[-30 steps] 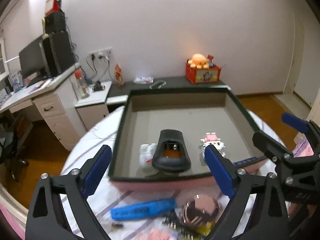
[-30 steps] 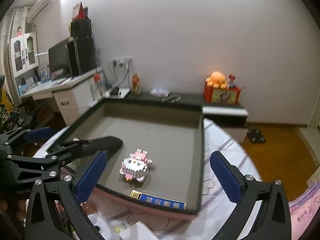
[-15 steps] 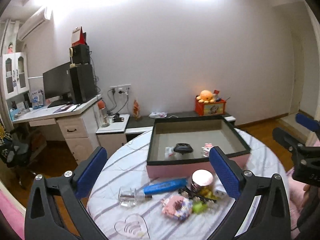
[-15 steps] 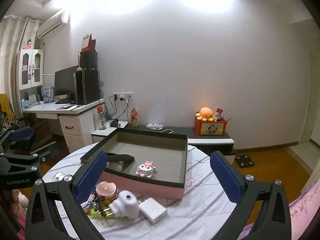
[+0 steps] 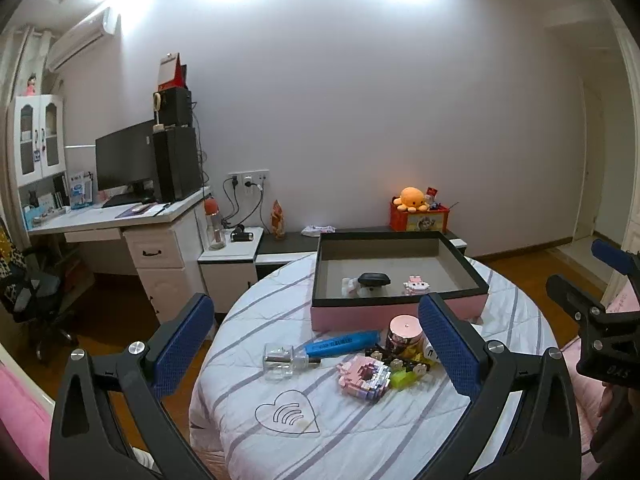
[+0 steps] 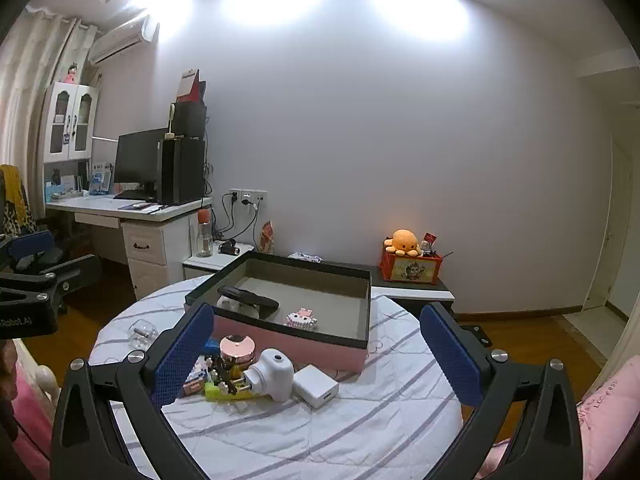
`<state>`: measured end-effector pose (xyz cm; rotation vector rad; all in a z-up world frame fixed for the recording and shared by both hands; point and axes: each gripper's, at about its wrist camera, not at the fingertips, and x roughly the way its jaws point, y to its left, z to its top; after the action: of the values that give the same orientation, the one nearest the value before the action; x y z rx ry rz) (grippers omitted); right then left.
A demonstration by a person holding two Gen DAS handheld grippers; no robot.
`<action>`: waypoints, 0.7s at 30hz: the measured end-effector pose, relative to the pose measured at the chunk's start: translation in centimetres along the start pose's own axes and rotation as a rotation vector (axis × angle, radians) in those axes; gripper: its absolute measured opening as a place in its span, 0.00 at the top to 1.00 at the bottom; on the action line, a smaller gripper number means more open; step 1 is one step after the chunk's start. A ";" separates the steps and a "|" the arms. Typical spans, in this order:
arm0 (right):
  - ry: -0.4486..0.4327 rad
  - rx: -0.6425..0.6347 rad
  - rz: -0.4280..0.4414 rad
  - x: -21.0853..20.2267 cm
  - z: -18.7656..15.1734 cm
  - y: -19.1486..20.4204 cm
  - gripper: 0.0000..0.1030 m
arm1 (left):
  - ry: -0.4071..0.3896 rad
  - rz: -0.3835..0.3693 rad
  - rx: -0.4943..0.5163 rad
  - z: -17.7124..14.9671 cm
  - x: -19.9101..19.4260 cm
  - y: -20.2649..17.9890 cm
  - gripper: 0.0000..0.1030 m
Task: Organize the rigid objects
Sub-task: 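Withdraw both tools from the pink box back toward the clutter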
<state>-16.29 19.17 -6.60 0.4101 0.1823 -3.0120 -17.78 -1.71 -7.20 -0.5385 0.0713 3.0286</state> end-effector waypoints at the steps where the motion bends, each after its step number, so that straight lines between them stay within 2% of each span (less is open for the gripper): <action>1: 0.002 0.000 0.000 -0.1 -0.1 0.0 0.00 | 0.001 -0.003 0.000 0.0 -0.2 0.1 0.00; 13: 0.047 0.009 0.004 0.1 -1.1 -0.4 0.00 | 0.060 -0.014 0.012 -1.1 1.4 -0.3 0.00; 21: 0.131 0.029 0.015 2.7 -3.1 -1.1 0.00 | 0.204 -0.046 0.022 -4.1 5.7 -1.3 0.00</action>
<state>-18.19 20.43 -10.18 0.6097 0.1453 -2.9771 -21.62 -0.30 -13.02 -0.8332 0.1008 2.9148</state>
